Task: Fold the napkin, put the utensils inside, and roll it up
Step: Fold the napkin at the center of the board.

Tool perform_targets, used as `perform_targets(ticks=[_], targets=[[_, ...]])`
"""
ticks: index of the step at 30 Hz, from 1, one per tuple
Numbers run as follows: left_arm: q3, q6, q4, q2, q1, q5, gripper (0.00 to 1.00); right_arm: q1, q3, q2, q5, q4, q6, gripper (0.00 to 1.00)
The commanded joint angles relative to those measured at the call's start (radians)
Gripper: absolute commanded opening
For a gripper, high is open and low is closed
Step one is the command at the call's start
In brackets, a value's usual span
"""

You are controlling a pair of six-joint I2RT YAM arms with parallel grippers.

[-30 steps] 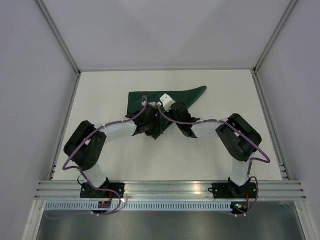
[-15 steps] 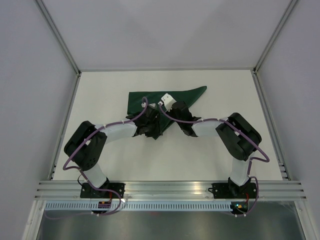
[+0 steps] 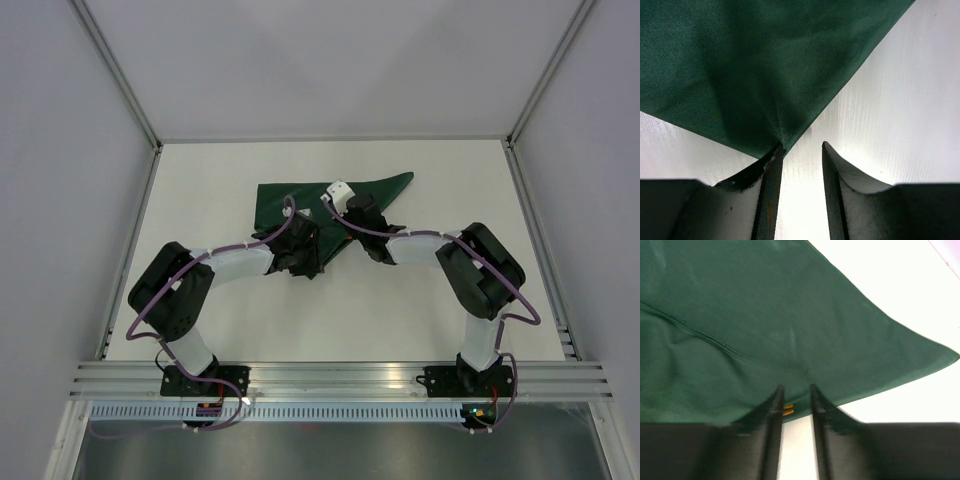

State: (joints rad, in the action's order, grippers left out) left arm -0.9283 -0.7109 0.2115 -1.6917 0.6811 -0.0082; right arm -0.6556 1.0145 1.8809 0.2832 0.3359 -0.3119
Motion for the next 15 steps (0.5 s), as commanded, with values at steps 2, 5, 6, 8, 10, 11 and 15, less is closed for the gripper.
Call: perform_targets(ticks=[2,5,6,8,10,11,15], targets=[[0.008,-0.035,-0.003,0.009,0.006,-0.007,0.42,0.043,0.076,-0.017,-0.051,-0.093,0.088,0.39],[0.017,-0.033,-0.003,0.013,0.006,-0.006,0.42,0.080,0.122,-0.023,-0.072,-0.164,0.138,0.49],[0.019,-0.032,-0.003,0.021,0.006,-0.007,0.42,0.091,0.146,-0.025,-0.078,-0.181,0.154,0.51],[0.025,-0.029,0.003,0.027,0.006,-0.010,0.42,0.131,0.180,-0.023,-0.094,-0.242,0.201,0.57],[0.028,-0.024,0.014,0.032,0.006,-0.013,0.42,0.166,0.245,-0.005,-0.127,-0.314,0.237,0.60],[0.028,-0.022,0.015,0.033,0.006,-0.013,0.42,0.210,0.271,0.004,-0.137,-0.333,0.256,0.60],[0.037,-0.018,0.023,0.046,0.006,-0.015,0.42,0.327,0.418,0.058,-0.193,-0.452,0.347,0.63]])
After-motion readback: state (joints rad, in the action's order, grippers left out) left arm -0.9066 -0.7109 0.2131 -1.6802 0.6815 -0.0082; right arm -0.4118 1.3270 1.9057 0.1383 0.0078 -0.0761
